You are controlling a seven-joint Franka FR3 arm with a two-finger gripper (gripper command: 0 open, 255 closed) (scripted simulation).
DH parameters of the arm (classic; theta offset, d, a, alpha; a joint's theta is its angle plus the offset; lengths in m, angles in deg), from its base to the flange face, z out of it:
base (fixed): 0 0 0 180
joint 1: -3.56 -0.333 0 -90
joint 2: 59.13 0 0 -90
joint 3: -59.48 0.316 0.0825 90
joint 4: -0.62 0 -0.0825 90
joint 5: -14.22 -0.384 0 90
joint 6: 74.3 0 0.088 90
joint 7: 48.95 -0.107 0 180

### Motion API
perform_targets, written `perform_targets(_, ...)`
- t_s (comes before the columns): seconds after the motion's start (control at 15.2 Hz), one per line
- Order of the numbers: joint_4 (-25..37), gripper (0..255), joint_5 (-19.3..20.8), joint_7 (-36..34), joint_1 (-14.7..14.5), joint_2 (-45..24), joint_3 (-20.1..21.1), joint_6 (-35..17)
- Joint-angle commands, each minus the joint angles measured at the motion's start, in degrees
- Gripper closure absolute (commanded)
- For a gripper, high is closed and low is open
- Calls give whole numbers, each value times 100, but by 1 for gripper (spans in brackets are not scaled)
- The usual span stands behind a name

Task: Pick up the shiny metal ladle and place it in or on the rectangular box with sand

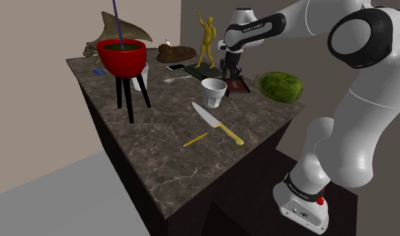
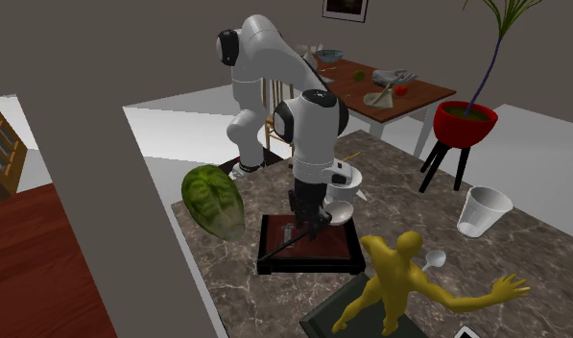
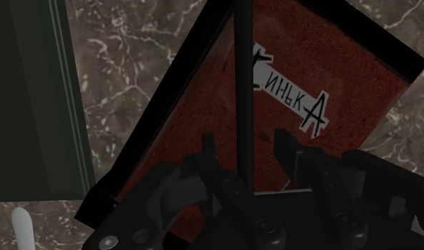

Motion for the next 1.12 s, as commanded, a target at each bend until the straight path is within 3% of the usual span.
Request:
perform_targets(0.0, 0, 0, 0, 0, 0, 0, 0, -1)
perform_targets(0.26, 0, 0, 0, 0, 0, 0, 0, 0)
perform_targets(0.53, 440, 0, 304, -213, -101, 368, 56, 700)
perform_targets(1.06, 440, 0, 304, -213, -99, 368, 58, 700)
